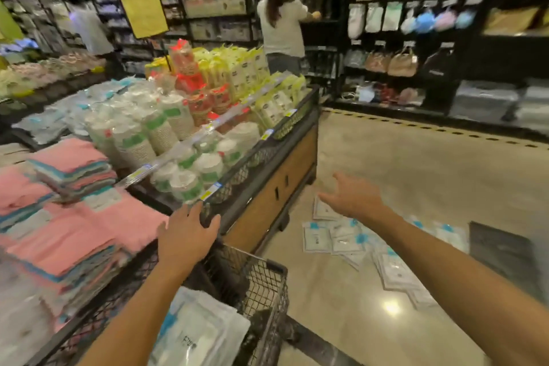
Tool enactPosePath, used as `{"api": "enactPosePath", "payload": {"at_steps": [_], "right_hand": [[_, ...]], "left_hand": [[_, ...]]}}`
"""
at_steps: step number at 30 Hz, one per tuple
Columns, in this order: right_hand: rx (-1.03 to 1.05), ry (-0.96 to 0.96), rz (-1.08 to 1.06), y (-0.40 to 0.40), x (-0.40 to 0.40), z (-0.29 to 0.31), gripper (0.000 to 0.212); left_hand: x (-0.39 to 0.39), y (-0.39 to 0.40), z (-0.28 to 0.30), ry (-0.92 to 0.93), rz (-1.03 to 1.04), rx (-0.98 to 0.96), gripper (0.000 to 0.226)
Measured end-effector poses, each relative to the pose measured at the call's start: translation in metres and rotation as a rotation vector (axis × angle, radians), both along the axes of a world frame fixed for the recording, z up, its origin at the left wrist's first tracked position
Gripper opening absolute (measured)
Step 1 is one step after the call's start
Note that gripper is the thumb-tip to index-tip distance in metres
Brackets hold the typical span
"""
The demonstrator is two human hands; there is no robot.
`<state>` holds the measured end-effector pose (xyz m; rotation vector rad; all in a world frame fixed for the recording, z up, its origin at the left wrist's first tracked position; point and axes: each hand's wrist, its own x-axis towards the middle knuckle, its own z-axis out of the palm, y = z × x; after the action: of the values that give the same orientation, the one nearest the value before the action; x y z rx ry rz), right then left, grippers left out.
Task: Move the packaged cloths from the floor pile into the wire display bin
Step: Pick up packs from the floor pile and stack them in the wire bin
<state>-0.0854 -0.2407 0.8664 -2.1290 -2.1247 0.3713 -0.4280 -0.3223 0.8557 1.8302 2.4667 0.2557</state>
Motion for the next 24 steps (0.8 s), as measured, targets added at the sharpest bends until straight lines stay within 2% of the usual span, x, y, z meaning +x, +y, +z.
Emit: {"api": "enactPosePath", "payload": {"at_steps": [4,7,16,24], "right_hand": [[-0.016,0.001,-0.112,0.0,0.075,-0.009,0.087],[-0.034,-0.001,-0.193,0.0,0.132,-0.019,0.084],[-0.049,0.038,-0.381,-0.01,0.28,-0.047,0.078],[-0.187,0.043,-0.579,-0.005,0.369,-0.087,0.078]], "left_hand": [[0.054,0.036,-0.009,0.002,-0.11,-0.038,0.074],[0.099,0.062,-0.017,-0.013,-0.175,-0.059,0.077],[0.247,0.121,-0.042,-0.026,-0.322,-0.11,0.07],[0.345,0.185,-0.083,-0.003,-0.431,-0.22,0.064]]}}
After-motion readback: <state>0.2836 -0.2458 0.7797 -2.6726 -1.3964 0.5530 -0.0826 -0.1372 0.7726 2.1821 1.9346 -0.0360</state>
